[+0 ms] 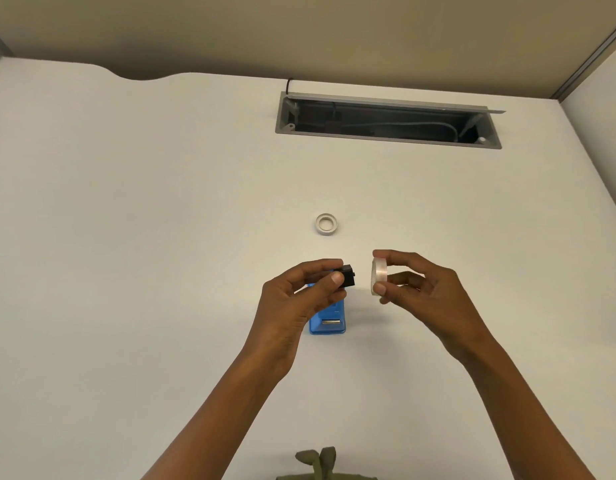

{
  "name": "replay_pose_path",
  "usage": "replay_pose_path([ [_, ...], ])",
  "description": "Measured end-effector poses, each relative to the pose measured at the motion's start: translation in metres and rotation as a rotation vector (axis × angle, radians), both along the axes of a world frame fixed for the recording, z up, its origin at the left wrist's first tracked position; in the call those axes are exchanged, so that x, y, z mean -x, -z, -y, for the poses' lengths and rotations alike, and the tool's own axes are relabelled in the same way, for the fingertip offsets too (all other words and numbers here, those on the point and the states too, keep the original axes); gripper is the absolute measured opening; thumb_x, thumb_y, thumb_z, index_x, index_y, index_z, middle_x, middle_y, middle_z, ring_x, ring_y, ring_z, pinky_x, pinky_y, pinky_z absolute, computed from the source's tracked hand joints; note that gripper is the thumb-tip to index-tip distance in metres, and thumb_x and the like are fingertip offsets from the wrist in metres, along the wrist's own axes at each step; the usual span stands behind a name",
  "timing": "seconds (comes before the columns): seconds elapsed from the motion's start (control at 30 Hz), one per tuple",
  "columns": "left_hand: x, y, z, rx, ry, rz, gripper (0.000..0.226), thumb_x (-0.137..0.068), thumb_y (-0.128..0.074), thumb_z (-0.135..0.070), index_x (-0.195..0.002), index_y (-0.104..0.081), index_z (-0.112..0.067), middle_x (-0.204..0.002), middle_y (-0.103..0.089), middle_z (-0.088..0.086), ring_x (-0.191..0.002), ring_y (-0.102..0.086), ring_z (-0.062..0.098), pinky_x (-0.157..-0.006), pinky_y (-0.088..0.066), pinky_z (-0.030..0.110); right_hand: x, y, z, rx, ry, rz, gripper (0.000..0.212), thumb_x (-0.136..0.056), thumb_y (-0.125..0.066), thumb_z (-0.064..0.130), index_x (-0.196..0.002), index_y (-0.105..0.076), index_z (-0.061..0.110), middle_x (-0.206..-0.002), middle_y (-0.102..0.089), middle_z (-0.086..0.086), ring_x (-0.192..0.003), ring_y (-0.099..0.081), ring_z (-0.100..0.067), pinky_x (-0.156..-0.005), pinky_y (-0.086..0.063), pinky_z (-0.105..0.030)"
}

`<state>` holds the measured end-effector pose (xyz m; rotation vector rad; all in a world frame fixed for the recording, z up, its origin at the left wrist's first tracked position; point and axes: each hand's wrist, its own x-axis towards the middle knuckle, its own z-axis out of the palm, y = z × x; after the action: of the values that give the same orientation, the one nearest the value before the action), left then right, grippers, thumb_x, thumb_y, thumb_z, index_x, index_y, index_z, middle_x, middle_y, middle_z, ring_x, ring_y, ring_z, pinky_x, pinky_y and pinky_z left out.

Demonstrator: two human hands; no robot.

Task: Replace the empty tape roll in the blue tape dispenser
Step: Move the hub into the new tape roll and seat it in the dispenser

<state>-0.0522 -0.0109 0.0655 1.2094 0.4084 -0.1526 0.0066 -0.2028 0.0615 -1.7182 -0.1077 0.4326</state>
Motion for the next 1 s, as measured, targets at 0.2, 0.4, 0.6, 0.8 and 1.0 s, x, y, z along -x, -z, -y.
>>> replay_pose_path([
  [0.2, 0.000, -0.002, 0.001, -0.033, 0.016, 0.031, 0.027, -0.069, -0.074, -0.025, -0.096, -0.074, -0.021, -0.097, -0.076, -0.001, -0.088, -0.072, 0.018, -0.082, -0.056, 0.027, 0.004, -0.013, -0.016, -0.070, -0.041, -0.001, 0.040, -0.064, -0.074, 0.036, -0.102, -0.071, 0.024, -0.098, -0.072, 0.004, -0.066, -0.069, -0.022, -0.065, -0.056, -0.028],
  [0.4, 0.002, -0.002, -0.001, -0.049, 0.036, 0.042, 0.029, -0.071, -0.074, -0.026, -0.099, -0.073, -0.021, -0.099, -0.075, 0.000, -0.091, -0.072, 0.019, -0.085, -0.055, 0.027, 0.006, -0.014, -0.024, -0.093, -0.074, 0.021, 0.037, -0.069, -0.072, 0.037, -0.102, -0.072, 0.021, -0.100, -0.072, -0.001, -0.074, -0.070, -0.024, -0.061, -0.056, -0.028],
  [0.6, 0.003, -0.004, -0.003, -0.074, 0.037, 0.045, 0.026, -0.072, -0.073, -0.025, -0.098, -0.074, -0.025, -0.098, -0.076, -0.004, -0.090, -0.072, 0.015, -0.080, -0.054, 0.019, 0.004, -0.012, -0.027, -0.075, -0.091, 0.020, 0.038, -0.070, -0.070, 0.035, -0.105, -0.071, 0.020, -0.099, -0.070, -0.004, -0.075, -0.069, -0.023, -0.061, -0.056, -0.029],
  [0.8, 0.004, -0.006, -0.001, -0.148, 0.081, 0.064, 0.024, -0.083, -0.067, -0.012, -0.105, -0.072, -0.019, -0.101, -0.075, -0.004, -0.093, -0.070, 0.010, -0.080, -0.053, 0.016, 0.006, -0.010, -0.028, -0.079, -0.090, 0.014, 0.032, -0.073, -0.069, 0.032, -0.102, -0.073, 0.018, -0.096, -0.071, -0.005, -0.077, -0.069, -0.026, -0.059, -0.057, -0.031],
  [1.0, 0.004, -0.006, -0.002, -0.193, 0.026, 0.003, 0.027, -0.075, -0.074, -0.015, -0.101, -0.073, -0.020, -0.094, -0.076, 0.000, -0.090, -0.071, 0.011, -0.086, -0.052, 0.025, 0.010, -0.008, -0.033, -0.090, -0.060, -0.013, 0.034, -0.071, -0.070, 0.036, -0.100, -0.073, 0.018, -0.091, -0.072, -0.004, -0.071, -0.070, -0.024, -0.058, -0.057, -0.032],
])
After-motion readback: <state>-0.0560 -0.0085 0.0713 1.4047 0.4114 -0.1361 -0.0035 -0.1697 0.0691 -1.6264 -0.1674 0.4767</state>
